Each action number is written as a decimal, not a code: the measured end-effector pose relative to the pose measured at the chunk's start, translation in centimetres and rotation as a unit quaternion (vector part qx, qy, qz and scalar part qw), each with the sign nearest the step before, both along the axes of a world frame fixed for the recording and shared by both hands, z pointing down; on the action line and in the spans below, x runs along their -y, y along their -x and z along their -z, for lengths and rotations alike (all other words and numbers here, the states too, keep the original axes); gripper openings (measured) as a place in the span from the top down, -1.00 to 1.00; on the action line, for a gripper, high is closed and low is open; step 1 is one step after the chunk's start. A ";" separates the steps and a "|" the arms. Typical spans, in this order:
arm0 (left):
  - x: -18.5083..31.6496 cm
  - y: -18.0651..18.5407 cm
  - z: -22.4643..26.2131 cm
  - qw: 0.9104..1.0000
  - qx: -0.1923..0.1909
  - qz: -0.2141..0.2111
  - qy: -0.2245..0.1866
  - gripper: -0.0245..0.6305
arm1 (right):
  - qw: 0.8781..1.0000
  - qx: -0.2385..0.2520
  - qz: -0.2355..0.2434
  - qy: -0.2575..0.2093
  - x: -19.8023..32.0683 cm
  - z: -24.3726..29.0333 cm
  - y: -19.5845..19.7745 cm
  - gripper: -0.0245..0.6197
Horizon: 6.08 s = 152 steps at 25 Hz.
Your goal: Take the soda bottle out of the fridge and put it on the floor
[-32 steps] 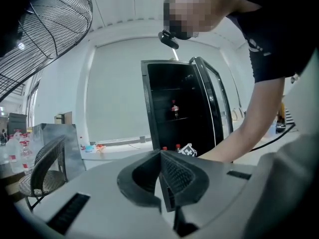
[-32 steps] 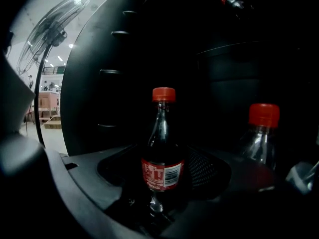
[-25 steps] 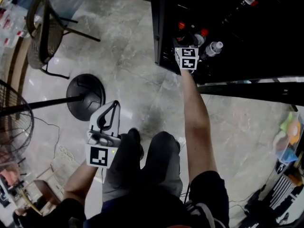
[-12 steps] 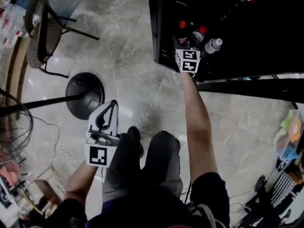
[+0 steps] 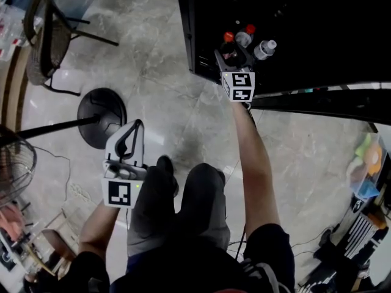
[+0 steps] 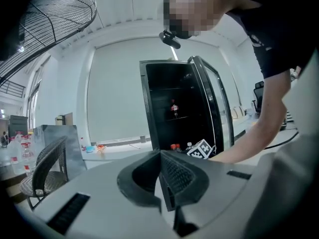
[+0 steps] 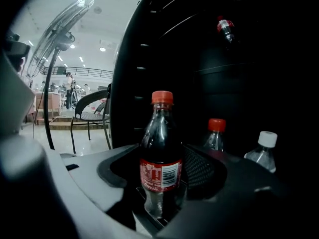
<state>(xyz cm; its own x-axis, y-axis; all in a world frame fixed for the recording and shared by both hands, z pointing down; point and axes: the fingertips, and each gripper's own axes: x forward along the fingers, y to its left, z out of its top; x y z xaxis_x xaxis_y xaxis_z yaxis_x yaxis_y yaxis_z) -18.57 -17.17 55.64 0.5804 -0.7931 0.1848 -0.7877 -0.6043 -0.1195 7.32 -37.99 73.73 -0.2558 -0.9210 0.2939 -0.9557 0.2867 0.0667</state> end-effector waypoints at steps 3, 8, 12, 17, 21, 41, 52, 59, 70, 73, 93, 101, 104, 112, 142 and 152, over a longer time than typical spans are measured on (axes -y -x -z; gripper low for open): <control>-0.1 -0.1 0.1 1.000 0.006 -0.001 0.002 0.85 | 1.000 0.005 0.012 0.002 -1.9 0.4 0.3 0.05; -0.1 -0.6 0.0 1.000 0.009 -0.001 0.002 0.85 | 0.999 0.021 0.032 -0.001 -5.5 1.3 1.2 0.05; -0.2 -1.2 -0.8 1.000 0.016 -0.011 -0.004 0.85 | 0.998 0.031 0.052 0.004 -8.8 0.9 2.2 0.05; 0.1 -1.2 -3.1 0.999 0.030 -0.018 -0.007 0.85 | 0.997 0.038 0.068 0.012 -12.9 -0.8 3.0 0.05; 0.4 -0.8 -5.4 0.999 0.035 -0.019 -0.010 0.85 | 0.996 0.039 0.076 0.023 -15.7 -3.5 3.5 0.05; 2.0 -0.8 -16.6 0.997 0.059 -0.042 -0.023 0.85 | 0.995 0.046 0.062 0.059 -20.9 -19.2 3.3 0.05; 2.1 -1.1 -20.8 0.995 0.071 -0.055 -0.031 0.85 | 0.995 0.039 0.057 0.070 -21.6 -26.0 3.0 0.05; 2.5 -1.3 -22.3 0.994 0.079 -0.061 -0.036 0.85 | 0.996 0.036 0.050 0.071 -21.9 -28.9 2.6 0.05; 3.0 -2.1 -24.0 0.993 0.085 -0.070 -0.046 0.85 | 0.998 0.034 0.031 0.048 -22.1 -30.5 1.3 0.05; 2.9 -2.1 -24.6 0.992 0.093 -0.072 -0.046 0.85 | 0.998 0.030 0.033 0.038 -22.7 -30.5 1.4 0.04; 1.4 -2.9 -27.3 0.991 0.085 -0.092 -0.046 0.85 | 0.998 0.030 0.050 0.016 -25.5 -31.3 1.5 0.03; 1.2 -2.6 -27.6 0.989 0.100 -0.096 -0.040 0.85 | 0.998 0.029 0.050 0.025 -25.7 -31.4 1.6 0.02; 1.1 -2.8 -27.4 0.989 0.100 -0.101 -0.042 0.85 | 0.998 0.030 0.049 0.028 -25.8 -31.3 1.6 0.01; 1.1 -3.3 -27.3 0.988 0.102 -0.109 -0.042 0.85 | 0.998 0.036 0.052 0.026 -27.2 -30.3 1.3 0.00; 0.5 -4.4 -11.6 0.981 0.145 -0.124 -0.045 0.85 | 0.997 0.014 0.079 -0.012 -27.8 -7.7 0.9 0.86; -0.5 -4.7 2.4 0.994 0.072 -0.074 -0.023 0.85 | 0.997 0.043 0.062 -0.023 -28.1 9.4 2.2 0.86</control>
<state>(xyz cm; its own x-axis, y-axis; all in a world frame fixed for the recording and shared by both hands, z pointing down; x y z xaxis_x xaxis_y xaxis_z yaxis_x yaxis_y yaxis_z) -13.88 -16.65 53.28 0.6614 -0.7107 0.2397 -0.6631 -0.7034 -0.2558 5.09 -9.89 64.31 -0.3913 -0.8924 0.2246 -0.9156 0.4020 0.0019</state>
